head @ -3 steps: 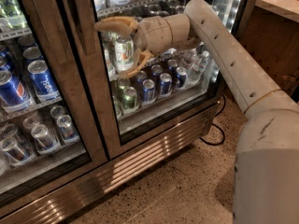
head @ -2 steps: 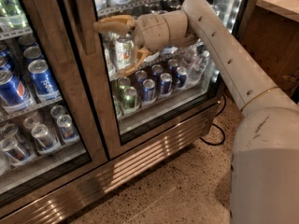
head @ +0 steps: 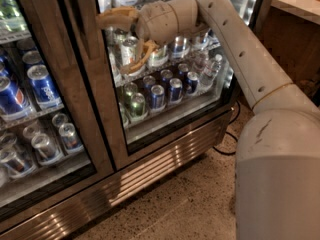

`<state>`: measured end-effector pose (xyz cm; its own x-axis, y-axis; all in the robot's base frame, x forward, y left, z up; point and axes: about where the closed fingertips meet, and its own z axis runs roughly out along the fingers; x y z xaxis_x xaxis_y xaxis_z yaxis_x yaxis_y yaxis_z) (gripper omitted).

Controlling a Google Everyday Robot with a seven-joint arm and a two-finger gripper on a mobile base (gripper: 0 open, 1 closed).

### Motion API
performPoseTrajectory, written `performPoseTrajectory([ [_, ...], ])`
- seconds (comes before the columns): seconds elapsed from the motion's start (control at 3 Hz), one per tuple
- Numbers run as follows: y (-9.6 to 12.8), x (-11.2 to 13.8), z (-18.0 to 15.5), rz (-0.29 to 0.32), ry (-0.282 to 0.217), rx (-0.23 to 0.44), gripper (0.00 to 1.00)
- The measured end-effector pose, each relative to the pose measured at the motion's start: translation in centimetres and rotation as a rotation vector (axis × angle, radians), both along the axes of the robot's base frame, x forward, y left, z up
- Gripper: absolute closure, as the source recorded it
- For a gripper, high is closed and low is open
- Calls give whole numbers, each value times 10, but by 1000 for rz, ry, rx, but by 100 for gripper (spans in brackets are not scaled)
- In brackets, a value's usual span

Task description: Open right fridge door

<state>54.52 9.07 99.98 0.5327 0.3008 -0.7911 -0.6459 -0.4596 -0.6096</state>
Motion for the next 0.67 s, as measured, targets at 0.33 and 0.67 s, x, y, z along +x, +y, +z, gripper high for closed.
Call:
performPoseTrajectory([
  [0.33, -3, -2, 0, 0, 0, 0, 24],
  [0.67, -3, -3, 1, 12, 1, -17, 22],
])
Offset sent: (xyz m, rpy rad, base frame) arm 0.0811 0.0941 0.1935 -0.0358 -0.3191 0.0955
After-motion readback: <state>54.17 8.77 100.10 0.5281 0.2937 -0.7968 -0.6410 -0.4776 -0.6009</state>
